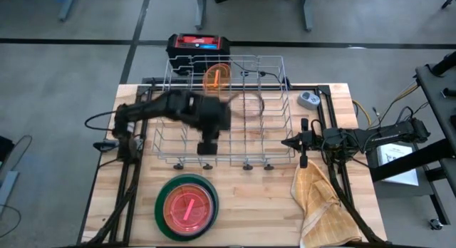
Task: Sort dishes
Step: Put the transparent pink plate into the dish rack
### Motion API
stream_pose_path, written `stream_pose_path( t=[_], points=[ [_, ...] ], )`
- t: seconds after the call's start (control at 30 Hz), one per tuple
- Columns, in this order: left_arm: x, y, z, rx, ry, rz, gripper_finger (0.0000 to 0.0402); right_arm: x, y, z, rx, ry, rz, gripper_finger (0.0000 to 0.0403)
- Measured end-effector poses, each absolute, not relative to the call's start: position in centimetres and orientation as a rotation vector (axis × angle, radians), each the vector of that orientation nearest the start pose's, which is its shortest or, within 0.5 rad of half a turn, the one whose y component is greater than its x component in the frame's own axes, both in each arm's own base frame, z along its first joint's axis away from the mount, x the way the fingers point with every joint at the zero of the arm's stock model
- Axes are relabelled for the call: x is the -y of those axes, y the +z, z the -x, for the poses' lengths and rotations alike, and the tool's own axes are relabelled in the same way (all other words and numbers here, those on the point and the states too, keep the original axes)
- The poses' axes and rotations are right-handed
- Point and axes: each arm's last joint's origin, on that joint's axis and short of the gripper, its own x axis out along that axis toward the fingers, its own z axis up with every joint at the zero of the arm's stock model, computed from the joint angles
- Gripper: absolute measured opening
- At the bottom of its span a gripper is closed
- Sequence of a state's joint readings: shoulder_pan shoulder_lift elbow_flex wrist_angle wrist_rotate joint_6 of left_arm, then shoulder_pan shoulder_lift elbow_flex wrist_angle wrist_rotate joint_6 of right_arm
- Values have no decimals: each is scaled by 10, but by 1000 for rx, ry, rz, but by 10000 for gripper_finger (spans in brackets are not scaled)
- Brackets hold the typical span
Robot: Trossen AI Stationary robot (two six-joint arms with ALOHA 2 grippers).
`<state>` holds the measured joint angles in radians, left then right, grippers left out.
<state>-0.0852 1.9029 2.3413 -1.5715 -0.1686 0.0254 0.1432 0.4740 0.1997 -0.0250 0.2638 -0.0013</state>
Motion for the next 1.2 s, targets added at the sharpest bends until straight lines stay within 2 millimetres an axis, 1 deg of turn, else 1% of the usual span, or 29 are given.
stream_pose_path(
  t=[0.17,0.3,0.43,0.53,0.67,0.77,0.9,1.0,1.1,1.2],
  points=[
    [88,426,-330,-1079,68,-190,88,-11,187,-128,-293,-119,61,2],
    [135,424,-314,-1035,108,-193,88,-11,187,-128,-292,-119,59,2],
    [175,408,-298,-998,196,-232,88,-11,187,-128,-290,-119,59,2],
    [196,389,-289,-1002,252,-252,88,-11,188,-129,-289,-120,52,2],
    [209,357,-281,-1055,318,-256,88,-11,188,-129,-288,-123,35,2],
    [210,335,-275,-1098,374,-262,88,-11,188,-129,-287,-123,33,2],
    [207,309,-271,-1146,474,-210,88,-11,188,-129,-286,-123,29,2],
    [205,295,-265,-1187,521,-102,87,-11,188,-129,-286,-124,20,2],
    [206,285,-261,-1171,532,3,82,-11,188,-129,-286,-124,16,2],
    [209,282,-258,-1158,517,137,78,-11,188,-129,-286,-125,9,2]
  ],
)
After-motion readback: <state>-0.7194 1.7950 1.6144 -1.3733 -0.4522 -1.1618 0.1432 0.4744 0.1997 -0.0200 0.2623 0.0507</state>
